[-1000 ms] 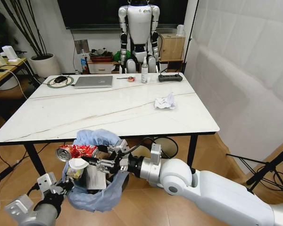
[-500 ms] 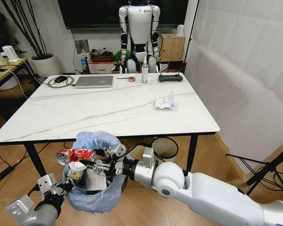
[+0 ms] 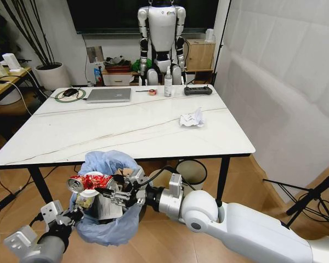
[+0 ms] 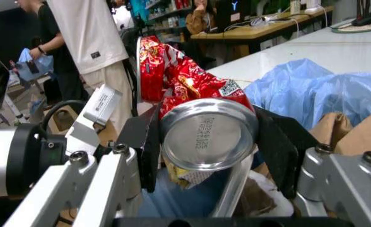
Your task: Pick up the trash bin and place the trash from the table into it.
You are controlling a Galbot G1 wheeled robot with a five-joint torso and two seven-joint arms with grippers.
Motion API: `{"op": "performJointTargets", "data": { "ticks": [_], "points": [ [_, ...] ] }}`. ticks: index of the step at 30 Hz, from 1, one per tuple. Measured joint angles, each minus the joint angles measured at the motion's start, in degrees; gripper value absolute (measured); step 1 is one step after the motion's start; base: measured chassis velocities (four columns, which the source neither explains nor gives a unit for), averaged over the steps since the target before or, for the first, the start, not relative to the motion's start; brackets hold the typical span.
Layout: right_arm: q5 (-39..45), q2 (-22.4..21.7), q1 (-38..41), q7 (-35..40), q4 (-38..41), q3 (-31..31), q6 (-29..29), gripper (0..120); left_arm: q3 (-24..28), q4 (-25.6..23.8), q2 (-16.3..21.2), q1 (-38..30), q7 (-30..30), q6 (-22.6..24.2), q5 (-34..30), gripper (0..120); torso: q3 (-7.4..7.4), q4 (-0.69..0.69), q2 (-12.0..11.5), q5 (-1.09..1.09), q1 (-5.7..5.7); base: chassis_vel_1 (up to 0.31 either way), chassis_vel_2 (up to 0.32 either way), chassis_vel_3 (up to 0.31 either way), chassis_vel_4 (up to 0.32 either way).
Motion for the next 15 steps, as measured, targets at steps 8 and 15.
{"op": "performJointTargets", "data": {
  "ticks": [8, 15],
  "points": [
    [-1.05, -0.21, -0.60, -0.27, -0.28, 0.00, 0.44, 47, -0.22, 0.01, -0.02, -0.01, -0.11, 0.00, -0.42, 1, 0.00, 0.00, 0.00, 0.00, 0.00, 0.000, 0.000, 0.000, 0.000],
    [-1.83, -0.51, -1.05, -0.31, -0.47, 0.54, 0.85, 47, -0.27, -0.16, -0.05, 0.12, -0.66, 0.02, -1.00, 1, 0.00, 0.00, 0.00, 0.00, 0.00, 0.000, 0.000, 0.000, 0.000]
  ]
}}
